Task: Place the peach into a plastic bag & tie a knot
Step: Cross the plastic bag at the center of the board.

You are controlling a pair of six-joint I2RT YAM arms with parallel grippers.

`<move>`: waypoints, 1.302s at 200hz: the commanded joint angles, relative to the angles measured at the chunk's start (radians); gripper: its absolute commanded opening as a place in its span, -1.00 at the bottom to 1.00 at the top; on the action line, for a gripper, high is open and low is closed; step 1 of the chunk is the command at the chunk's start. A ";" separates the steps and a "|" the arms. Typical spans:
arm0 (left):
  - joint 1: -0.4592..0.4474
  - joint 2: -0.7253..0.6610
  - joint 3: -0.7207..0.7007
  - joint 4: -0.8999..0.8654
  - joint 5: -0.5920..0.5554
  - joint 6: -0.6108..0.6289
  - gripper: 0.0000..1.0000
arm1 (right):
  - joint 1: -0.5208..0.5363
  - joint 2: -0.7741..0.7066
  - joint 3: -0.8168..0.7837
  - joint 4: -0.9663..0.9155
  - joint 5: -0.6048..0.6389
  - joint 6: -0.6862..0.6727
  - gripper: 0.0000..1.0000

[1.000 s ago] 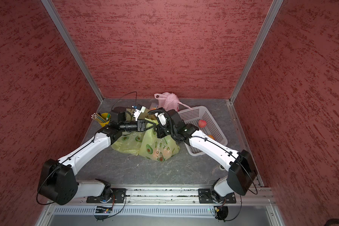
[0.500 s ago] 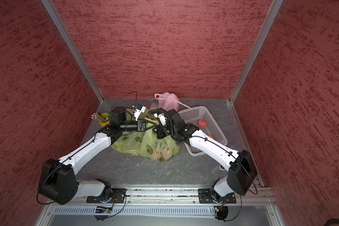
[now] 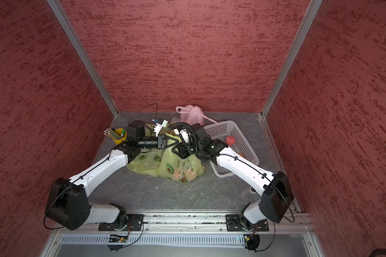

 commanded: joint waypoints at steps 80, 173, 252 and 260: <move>0.050 -0.144 0.053 -0.108 0.267 0.091 -1.00 | -0.028 -0.035 0.280 -0.188 -0.059 -0.106 0.42; 0.083 -0.126 0.041 -0.088 0.254 0.048 -1.00 | -0.026 -0.020 0.117 -0.129 -0.245 -0.077 0.31; 0.094 -0.104 0.032 -0.083 0.220 0.026 -1.00 | -0.014 0.032 0.105 -0.116 -0.257 -0.061 -0.06; 0.097 -0.102 0.031 -0.081 0.215 0.023 -1.00 | -0.013 0.037 0.106 -0.114 -0.258 -0.056 -0.08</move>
